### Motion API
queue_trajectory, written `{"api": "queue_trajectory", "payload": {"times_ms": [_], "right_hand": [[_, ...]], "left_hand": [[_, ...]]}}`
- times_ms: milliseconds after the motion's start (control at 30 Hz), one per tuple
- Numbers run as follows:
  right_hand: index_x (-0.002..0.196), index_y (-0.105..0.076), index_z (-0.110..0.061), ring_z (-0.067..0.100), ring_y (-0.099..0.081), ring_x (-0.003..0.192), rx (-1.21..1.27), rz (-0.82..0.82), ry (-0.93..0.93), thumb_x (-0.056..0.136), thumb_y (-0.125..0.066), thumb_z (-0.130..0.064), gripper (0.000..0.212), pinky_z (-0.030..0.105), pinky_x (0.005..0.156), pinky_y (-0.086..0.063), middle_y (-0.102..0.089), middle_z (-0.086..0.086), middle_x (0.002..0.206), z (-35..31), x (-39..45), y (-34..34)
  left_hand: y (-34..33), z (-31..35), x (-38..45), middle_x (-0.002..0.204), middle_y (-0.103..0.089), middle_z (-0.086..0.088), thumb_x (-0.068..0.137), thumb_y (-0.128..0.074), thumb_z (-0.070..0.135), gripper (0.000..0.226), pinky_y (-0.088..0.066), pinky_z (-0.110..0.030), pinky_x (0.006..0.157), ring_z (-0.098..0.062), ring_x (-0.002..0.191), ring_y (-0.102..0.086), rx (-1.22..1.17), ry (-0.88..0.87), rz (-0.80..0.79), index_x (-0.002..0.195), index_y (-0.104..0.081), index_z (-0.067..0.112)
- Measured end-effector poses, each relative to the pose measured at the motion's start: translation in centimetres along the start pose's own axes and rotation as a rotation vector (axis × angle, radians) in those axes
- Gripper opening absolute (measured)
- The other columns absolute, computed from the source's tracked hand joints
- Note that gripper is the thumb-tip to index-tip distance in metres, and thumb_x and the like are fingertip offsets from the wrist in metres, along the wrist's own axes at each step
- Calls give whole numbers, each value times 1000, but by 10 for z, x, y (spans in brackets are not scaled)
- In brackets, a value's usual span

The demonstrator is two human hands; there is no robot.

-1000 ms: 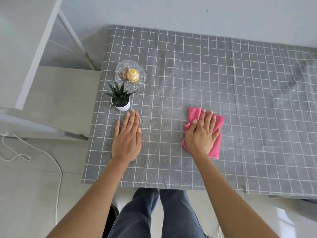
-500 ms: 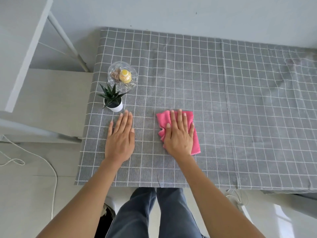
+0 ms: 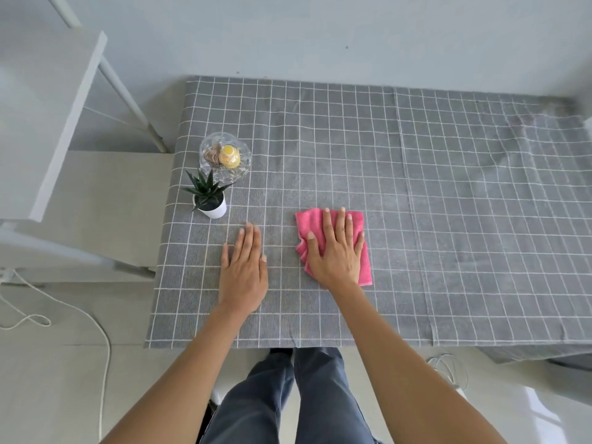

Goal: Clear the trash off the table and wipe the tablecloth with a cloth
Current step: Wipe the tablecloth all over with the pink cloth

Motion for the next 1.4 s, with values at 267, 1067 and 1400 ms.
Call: {"api": "queue_trajectory", "payload": {"times_ms": [267, 1067, 1400], "right_hand": [[151, 1, -38, 10, 19, 145, -32, -88, 175, 97, -13, -55, 59, 39, 118, 9, 15, -11, 158, 47, -60, 12], [153, -2, -31, 23, 12, 147, -120, -154, 163, 91, -47, -20, 78, 46, 119, 4, 8, 3, 161, 65, -43, 37], [152, 7, -25, 13, 21, 140, -146, -106, 207, 95, -42, -7, 77, 46, 120, 2, 18, -5, 155, 53, -62, 19]], "left_hand": [[-10, 45, -14, 156, 21, -1, 102, -13, 33, 56, 0, -44, 120, -16, 146, 16, -33, -73, -137, 147, 15, 16], [-9, 115, -5, 153, 25, -6, 99, -31, 45, 79, 7, -50, 115, -22, 146, 14, 125, -177, -188, 144, 24, 11], [9, 102, -6, 160, 5, -10, 101, -30, 16, 64, 12, -57, 113, -23, 148, 6, 317, -323, -117, 150, 12, 8]]}}
Point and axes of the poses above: each hand's wrist, its own x-axis towards the middle knuckle, its own y-axis out of the back of the hand, z = x × y, the point moved 8 cm from there along x, towards the middle knuckle
